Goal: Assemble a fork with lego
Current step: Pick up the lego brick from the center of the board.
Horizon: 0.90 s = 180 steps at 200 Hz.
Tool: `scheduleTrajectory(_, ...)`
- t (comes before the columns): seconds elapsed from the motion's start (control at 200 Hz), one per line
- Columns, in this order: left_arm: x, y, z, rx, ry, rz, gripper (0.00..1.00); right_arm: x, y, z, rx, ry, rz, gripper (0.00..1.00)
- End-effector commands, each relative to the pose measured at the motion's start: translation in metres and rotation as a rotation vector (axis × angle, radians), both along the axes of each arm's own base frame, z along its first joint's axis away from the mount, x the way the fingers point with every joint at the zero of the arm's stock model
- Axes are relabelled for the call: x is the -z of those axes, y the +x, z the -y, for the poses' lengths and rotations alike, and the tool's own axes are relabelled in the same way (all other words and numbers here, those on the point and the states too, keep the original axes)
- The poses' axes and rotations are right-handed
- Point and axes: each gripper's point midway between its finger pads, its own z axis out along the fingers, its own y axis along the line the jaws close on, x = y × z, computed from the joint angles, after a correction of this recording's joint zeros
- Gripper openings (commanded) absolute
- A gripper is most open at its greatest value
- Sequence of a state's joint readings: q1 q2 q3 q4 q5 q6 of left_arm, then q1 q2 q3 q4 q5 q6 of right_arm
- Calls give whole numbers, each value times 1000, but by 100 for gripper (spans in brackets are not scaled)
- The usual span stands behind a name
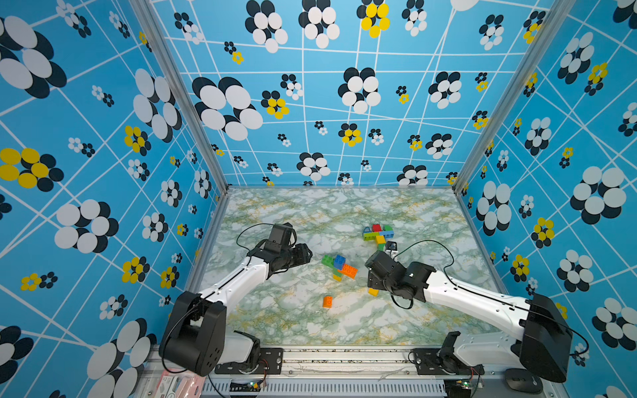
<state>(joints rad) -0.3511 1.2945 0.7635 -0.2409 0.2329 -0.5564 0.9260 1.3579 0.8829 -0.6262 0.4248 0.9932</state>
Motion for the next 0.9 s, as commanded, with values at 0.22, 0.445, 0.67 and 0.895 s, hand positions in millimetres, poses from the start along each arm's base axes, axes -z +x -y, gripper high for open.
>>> scheduleTrajectory(0.22,-14,-22,-4,40,66,117,59,35,5,-8,210,26,-19,60)
scheduleTrajectory(0.445,-14,-19,-1,48,66,115,59,47,4,-10,191,-17,-55,55)
scheduleTrajectory(0.67,-13,-19,-1,50,63,111,59,56,5,-13,179,-38,-73,48)
scheduleTrajectory(0.895,-13,-19,0,52,62,110,59,57,5,-8,172,-70,-72,41)
